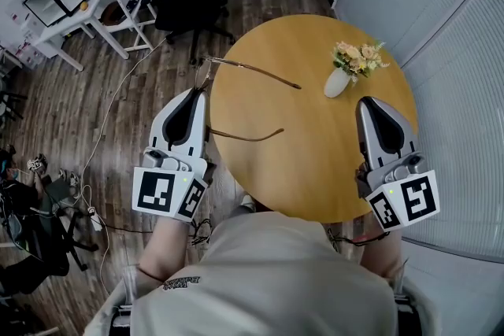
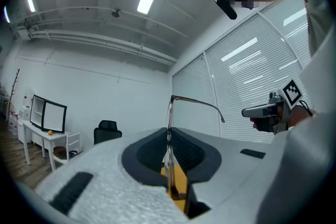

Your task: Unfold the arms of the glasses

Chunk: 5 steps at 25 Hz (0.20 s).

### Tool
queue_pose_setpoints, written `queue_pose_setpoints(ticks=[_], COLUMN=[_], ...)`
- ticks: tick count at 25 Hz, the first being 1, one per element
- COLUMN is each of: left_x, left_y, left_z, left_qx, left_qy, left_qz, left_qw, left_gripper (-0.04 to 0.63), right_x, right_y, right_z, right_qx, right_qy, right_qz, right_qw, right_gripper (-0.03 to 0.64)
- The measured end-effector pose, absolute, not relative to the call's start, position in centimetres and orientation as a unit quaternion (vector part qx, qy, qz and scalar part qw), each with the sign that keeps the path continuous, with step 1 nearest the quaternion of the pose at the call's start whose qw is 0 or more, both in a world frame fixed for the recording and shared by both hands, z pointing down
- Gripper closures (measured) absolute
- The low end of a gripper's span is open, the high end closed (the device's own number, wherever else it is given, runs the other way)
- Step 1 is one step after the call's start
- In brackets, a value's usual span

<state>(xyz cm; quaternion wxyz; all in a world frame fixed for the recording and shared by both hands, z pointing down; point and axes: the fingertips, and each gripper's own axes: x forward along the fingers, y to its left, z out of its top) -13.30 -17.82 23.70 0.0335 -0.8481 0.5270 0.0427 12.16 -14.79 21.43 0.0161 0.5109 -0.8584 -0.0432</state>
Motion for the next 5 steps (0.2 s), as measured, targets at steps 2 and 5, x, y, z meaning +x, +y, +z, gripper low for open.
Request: queue_pose_setpoints(ticks=[2,5], left_x=[-13.25,-13.06], left_y=[-17.86,-17.84], left_z=[23.56,23.27], left_qx=[-0.848,-0.848], left_qy=[0.527,0.528], left_qz=[0.042,0.043], left_qw=[0.033,0.032], left_gripper=[0.555,0.555], right_x=[12.26,12.55], right_y=[-14.83,-14.79], right_z=[21.30,20.95], right_qx=[0.511,0.511], right_qy=[-0.859,-0.858], right_qz=[-0.042,-0.044], right_qw=[0.017,0.019], right_gripper=[0.580,0.580])
